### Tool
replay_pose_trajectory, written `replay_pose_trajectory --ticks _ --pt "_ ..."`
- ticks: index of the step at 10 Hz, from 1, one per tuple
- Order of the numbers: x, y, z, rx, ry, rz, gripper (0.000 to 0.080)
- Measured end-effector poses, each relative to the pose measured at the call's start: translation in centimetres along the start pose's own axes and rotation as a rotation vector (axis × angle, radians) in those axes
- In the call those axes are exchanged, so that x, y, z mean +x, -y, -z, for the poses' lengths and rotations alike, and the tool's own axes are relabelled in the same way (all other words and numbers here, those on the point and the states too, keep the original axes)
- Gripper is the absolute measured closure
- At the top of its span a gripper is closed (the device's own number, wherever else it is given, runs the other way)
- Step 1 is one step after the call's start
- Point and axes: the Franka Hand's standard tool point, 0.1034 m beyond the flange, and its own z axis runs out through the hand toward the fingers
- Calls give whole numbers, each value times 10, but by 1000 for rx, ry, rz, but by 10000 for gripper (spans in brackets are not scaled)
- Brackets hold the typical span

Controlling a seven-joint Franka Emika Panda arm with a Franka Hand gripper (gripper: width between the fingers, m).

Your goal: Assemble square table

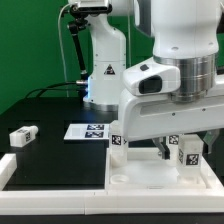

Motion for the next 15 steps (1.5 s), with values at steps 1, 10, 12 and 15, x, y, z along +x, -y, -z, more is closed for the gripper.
replay_pose_trajectory --ticks 1,10,12,15 --pt "0 0 0 0 0 -48 401" --pt "3 15 -3 54 -9 -1008 509" --pt "4 16 -4 91 -22 -1234 509" --pt "3 17 -4 98 -33 -1334 499"
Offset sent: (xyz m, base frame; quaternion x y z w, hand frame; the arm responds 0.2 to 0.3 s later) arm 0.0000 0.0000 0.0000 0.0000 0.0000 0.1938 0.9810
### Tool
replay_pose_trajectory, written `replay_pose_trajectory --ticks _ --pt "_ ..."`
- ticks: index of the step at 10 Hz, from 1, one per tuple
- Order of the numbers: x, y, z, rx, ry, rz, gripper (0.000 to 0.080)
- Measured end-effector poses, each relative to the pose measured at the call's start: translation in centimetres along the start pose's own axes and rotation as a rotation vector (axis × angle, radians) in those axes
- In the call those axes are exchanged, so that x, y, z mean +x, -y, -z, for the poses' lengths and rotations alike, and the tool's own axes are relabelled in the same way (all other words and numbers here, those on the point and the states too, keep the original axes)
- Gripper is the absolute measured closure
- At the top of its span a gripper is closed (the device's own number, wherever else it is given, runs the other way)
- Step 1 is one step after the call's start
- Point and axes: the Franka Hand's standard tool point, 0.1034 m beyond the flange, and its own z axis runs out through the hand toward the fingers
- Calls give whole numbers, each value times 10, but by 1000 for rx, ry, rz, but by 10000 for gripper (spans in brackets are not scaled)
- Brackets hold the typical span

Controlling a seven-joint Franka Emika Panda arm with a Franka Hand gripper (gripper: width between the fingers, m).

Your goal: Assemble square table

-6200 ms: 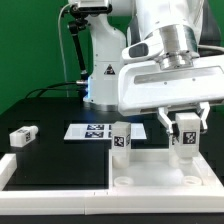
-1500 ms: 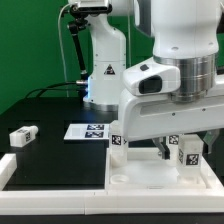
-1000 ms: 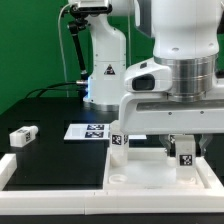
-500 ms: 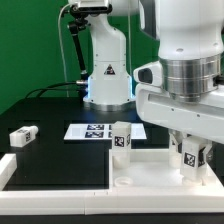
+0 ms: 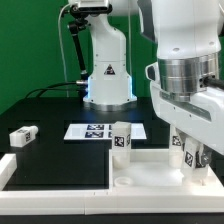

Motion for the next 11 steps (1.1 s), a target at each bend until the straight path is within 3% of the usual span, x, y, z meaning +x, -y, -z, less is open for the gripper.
replay_pose_trajectory --ticks 1,3,6,9,11 --pt "-1 0 -1 -4 -9 90 499" --pt "-13 4 1 -30 -68 443 191" --pt "-13 3 0 -39 -62 672 152" --pt "3 2 3 -69 -81 1081 151" --pt "7 6 5 -57 -94 1205 151"
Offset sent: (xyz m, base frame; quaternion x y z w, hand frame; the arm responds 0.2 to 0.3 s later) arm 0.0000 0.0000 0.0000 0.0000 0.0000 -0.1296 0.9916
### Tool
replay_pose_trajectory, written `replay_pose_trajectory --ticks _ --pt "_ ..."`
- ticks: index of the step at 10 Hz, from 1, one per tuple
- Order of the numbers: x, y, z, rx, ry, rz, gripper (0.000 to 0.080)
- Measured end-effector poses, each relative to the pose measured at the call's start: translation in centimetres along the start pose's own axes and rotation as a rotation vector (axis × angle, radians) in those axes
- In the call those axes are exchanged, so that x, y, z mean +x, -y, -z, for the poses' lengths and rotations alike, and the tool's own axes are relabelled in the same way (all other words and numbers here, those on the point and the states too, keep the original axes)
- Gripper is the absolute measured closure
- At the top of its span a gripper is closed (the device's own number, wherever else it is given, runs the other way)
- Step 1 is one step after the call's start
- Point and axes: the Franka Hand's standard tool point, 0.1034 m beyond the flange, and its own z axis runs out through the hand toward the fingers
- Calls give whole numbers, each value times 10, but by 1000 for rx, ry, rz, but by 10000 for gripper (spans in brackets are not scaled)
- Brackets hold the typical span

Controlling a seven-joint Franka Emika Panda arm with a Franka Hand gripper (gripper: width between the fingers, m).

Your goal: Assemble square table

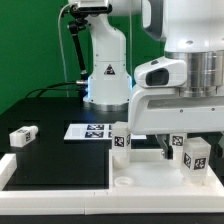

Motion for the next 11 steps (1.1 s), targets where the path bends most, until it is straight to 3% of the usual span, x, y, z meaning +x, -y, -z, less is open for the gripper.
replay_pose_trajectory --ticks 1,2,3,4,8,11 --pt "0 0 0 0 1 -18 247" --pt "0 0 -1 0 1 -17 394" --pt "-1 1 -1 2 2 -76 394" --pt "-1 1 -1 2 2 -131 511" --pt "-1 -4 -2 5 -7 -499 511" --pt "-5 -11 -3 59 21 -960 509"
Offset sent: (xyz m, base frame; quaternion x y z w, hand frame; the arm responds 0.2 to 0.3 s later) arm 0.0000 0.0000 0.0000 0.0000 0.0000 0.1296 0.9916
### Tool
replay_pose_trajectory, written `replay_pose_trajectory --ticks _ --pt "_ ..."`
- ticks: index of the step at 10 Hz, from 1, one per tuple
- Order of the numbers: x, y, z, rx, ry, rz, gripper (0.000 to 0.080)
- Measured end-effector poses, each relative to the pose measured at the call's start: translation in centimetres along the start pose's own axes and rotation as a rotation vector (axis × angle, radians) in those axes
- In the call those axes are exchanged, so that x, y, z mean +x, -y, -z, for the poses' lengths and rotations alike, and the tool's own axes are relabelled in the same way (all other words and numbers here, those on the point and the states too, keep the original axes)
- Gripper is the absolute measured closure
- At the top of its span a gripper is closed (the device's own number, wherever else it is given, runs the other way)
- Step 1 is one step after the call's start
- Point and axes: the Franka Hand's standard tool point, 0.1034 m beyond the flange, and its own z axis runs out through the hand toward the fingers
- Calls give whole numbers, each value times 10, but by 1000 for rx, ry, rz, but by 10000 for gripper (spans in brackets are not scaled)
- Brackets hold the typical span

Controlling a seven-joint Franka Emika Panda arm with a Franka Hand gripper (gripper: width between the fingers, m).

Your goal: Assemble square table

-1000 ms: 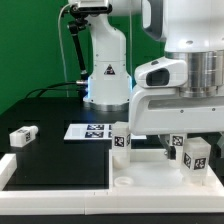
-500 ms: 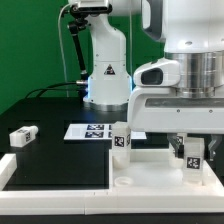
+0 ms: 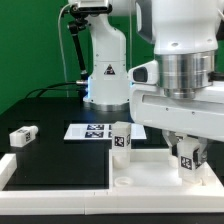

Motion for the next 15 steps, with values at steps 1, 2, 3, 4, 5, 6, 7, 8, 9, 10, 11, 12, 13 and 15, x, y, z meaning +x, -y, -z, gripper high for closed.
replay_pose_trajectory --ticks 1,2,3,4,5,6,7,8,9,10,11,12,13,15 --pt "-1 0 0 6 18 -126 509" --pt "-1 -1 -1 7 28 -254 508" --pt "-2 -2 -1 11 36 -366 508" --pt "-3 -3 -1 16 38 -450 508" --pt "-3 -3 -1 15 38 -434 508" --pt "-5 -3 -1 10 29 -358 429" --pt "-13 1 -1 -14 -16 -196 295" --pt "-18 5 -2 -22 -41 16 295" --pt "-20 6 -2 -24 -40 126 177" --pt "-19 5 -2 -25 -39 174 177" --pt "-19 5 -2 -27 -38 237 155" --pt "-19 5 -2 -29 -37 330 155" --pt "-18 5 -2 -33 -40 424 150" --pt "-16 7 -1 -35 -57 711 150"
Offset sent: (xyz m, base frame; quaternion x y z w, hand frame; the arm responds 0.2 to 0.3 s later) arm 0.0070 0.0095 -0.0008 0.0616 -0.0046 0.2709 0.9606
